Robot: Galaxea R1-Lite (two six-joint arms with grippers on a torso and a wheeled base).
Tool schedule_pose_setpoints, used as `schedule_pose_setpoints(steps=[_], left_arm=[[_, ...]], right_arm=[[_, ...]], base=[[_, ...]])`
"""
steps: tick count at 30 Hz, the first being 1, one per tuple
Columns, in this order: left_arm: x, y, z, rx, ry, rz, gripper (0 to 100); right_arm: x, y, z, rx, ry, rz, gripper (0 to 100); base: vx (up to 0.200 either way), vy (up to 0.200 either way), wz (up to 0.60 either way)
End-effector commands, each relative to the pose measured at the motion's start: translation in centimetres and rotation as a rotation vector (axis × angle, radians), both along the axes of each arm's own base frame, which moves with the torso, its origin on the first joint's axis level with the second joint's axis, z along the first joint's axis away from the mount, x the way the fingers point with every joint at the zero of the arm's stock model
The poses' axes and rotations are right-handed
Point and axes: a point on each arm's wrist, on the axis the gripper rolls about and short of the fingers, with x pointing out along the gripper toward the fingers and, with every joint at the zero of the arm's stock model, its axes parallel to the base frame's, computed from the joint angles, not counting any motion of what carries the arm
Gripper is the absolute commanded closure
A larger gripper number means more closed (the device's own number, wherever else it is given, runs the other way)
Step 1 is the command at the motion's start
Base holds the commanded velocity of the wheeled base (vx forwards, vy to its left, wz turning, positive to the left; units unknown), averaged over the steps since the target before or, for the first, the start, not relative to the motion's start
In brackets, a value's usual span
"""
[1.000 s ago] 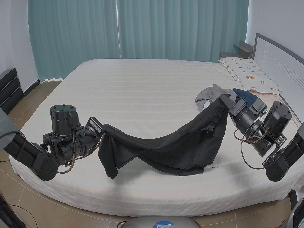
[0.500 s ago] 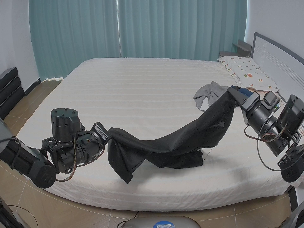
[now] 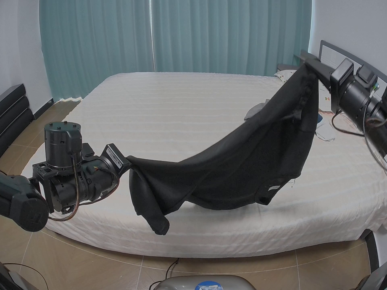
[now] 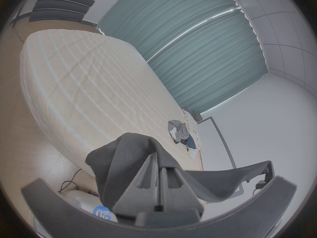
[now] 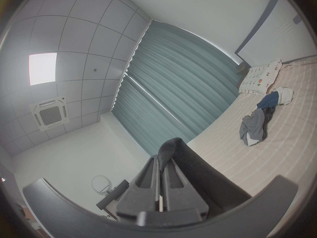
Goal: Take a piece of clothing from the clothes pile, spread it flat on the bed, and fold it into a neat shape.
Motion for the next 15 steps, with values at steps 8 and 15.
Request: schedule_pose_setpoints(steps=[8, 15], left_arm=[[2.2, 1.1, -0.6, 0.024, 0.064, -0.001, 100], [4.1, 3.2, -1.7, -0.031, 0.101, -0.033, 100]], right_arm=[[5.2, 1.6, 1.7, -0.030, 0.044, -0.031, 100], [12.1, 4.7, -2.3, -0.045, 0.027, -0.079, 100]], base=[[0.025, 0.000, 0.00], [0.200, 0.000, 0.00]])
